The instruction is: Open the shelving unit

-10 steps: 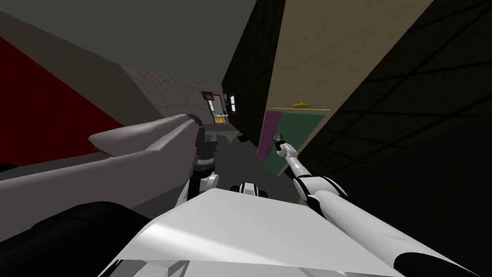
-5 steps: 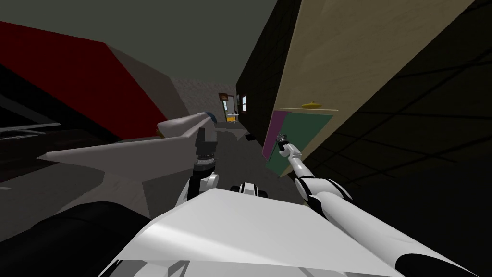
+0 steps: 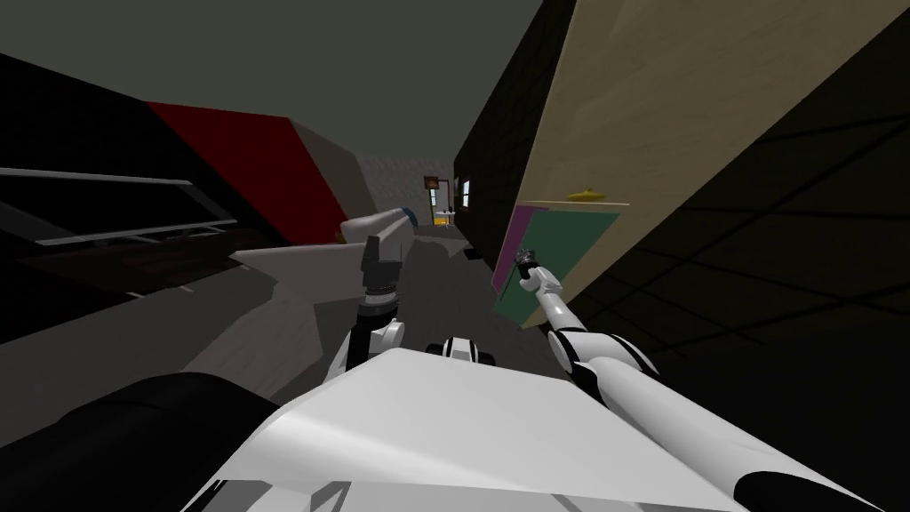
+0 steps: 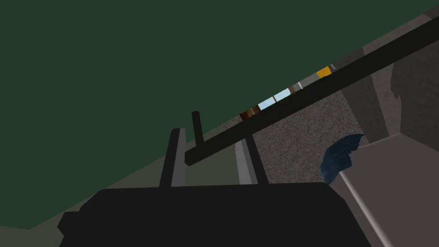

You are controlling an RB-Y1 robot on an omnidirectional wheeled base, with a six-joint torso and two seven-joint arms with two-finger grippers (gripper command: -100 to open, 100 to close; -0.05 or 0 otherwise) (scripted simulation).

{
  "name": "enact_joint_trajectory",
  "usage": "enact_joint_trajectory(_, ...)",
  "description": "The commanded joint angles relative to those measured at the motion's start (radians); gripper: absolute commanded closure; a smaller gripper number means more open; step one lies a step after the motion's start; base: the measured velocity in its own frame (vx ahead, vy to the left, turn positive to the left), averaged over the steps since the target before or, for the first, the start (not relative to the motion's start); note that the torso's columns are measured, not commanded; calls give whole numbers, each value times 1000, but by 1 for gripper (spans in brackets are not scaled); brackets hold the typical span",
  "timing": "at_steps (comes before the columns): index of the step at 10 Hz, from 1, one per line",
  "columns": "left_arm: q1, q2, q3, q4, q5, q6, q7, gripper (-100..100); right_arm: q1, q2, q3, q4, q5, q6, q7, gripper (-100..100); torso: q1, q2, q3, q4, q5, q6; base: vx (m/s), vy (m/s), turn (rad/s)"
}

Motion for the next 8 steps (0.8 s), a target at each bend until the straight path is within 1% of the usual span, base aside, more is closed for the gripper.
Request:
enact_joint_trajectory(1, 0, 0, 0, 0, 0, 0, 0, 0, 30, -63, 64, -43, -53, -36, -38, 100, -2, 0, 0, -1, -1, -7, -153, -167, 255)
enact_joint_trajectory(2, 0, 0, 0, 0, 0, 0, 0, 0, 40, -85, 86, -57, -70, -48, -50, 100, -4, 3, 1, -1, -2, -8, -168, -164, 170)
enact_joint_trajectory(5, 0, 0, 0, 0, 0, 0, 0, 0, 70, -148, 150, -100, -123, -83, -88, 100, -1, 9, 5, 0, -2, 0, -156, -134, 179)
enact_joint_trajectory(7, 0, 0, 0, 0, 0, 0, 0, 0, 90, -190, 193, -128, -158, -107, -113, 100, -1, 7, 4, 0, -1, -1, -137, -111, 169)
enact_joint_trajectory(8, 0, 0, 0, 0, 0, 0, 0, 0, 53, -206, 204, -86, -172, -88, -118, -100, -2, 7, 4, 0, -2, -2, -104, -62, 185)
